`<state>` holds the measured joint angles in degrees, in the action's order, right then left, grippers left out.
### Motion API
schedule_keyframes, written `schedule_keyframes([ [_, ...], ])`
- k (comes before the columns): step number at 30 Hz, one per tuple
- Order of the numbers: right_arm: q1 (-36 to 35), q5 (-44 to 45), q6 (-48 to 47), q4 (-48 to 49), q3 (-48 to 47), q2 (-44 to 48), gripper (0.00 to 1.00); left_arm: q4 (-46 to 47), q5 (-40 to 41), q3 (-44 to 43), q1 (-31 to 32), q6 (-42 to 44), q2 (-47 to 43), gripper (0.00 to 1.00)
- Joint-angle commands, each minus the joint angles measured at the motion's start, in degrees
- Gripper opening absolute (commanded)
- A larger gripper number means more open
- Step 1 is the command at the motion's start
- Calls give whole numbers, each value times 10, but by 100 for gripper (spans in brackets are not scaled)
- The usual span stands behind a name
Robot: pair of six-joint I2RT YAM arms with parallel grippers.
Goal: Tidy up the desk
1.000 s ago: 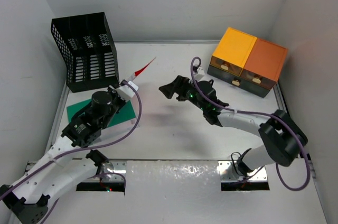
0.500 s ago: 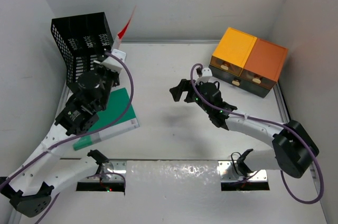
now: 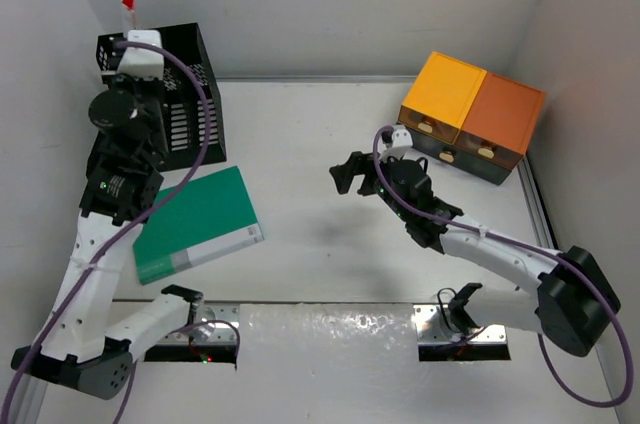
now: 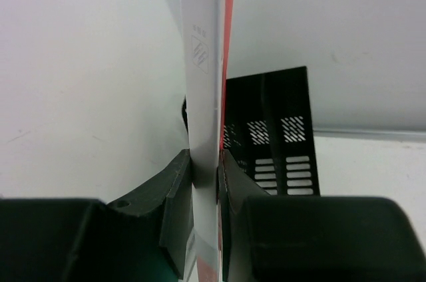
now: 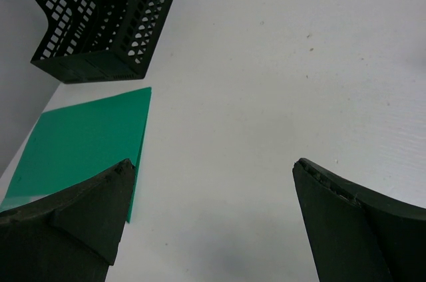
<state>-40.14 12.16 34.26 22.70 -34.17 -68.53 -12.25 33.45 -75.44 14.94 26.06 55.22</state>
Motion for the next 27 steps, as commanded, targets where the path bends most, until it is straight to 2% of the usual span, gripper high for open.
schedule_keyframes([
  [1, 0, 16, -15, 11, 3, 30, 99, 33, -63, -38, -66, -24, 1, 0],
  [6, -1, 30, -15, 22, 24, 57, 99, 9, -152, -63, -159, -45, 36, 0],
  [7, 0, 32, -16, 22, 25, 58, 99, 7, -191, -65, -205, -51, 47, 0],
  [10, 0, 32, -20, 22, 24, 58, 99, 35, -295, -49, -277, -58, 52, 0],
  [15, -1, 48, -33, 15, 19, 58, 99, 77, -336, -13, -310, -52, 68, 0],
  [17, 0, 61, -35, 16, 23, 60, 99, 94, -387, -3, -335, -56, 78, 0],
  [21, 0, 70, -34, 26, 26, 56, 99, 115, -403, 2, -363, -65, 97, 0],
  [27, -1, 78, -63, -31, -22, 38, 99, 179, -465, 35, -405, -78, 105, 0],
])
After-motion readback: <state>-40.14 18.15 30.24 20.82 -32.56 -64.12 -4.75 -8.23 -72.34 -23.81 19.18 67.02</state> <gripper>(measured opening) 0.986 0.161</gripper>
